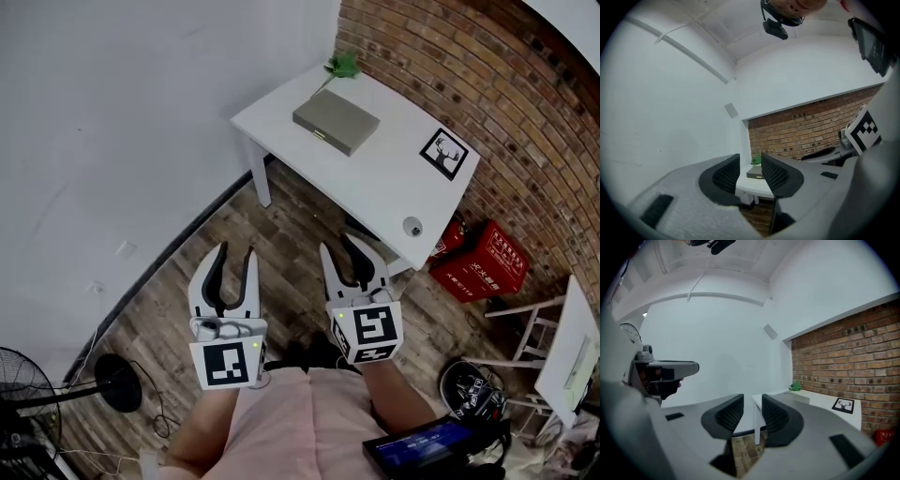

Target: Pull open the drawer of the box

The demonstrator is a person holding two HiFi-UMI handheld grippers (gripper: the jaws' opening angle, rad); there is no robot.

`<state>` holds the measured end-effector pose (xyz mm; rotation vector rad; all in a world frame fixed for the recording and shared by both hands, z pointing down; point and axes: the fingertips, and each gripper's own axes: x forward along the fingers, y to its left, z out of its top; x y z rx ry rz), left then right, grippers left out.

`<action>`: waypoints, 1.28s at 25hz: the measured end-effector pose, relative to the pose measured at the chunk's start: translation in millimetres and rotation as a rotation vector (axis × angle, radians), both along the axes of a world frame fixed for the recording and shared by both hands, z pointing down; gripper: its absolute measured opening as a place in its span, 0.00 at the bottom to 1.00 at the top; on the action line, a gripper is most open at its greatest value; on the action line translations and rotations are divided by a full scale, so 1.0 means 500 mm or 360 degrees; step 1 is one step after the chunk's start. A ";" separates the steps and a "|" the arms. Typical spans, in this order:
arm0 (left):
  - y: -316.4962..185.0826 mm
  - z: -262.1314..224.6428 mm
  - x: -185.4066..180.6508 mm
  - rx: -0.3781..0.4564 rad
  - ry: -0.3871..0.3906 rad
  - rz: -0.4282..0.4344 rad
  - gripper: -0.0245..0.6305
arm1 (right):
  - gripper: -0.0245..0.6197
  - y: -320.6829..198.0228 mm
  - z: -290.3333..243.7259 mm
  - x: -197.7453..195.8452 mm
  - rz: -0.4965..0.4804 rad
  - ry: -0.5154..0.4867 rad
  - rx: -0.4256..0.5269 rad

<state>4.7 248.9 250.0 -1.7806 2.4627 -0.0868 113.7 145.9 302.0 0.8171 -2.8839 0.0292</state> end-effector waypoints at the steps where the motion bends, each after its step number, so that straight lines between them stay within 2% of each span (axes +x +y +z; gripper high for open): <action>1: -0.007 0.006 -0.006 -0.0008 0.0005 0.0006 0.27 | 0.23 -0.006 0.004 -0.005 0.0005 0.0001 -0.0006; 7: -0.067 0.046 -0.032 -0.0067 0.0031 0.0051 0.27 | 0.23 -0.064 0.039 -0.030 0.0041 0.0015 -0.0063; 11: -0.128 0.069 -0.085 -0.0113 0.0009 0.0065 0.27 | 0.23 -0.122 0.061 -0.080 0.0055 0.0023 -0.0095; 21: -0.357 0.108 -0.221 -0.0183 0.0062 0.0143 0.27 | 0.23 -0.351 0.104 -0.230 0.0070 0.0073 -0.0172; 28: -0.520 0.090 -0.283 -0.0165 0.0047 0.0192 0.27 | 0.23 -0.501 0.093 -0.307 0.0074 0.0068 -0.0164; 32: -0.580 0.062 -0.303 -0.0125 0.0026 0.0224 0.27 | 0.22 -0.558 0.069 -0.337 0.0091 0.0027 -0.0140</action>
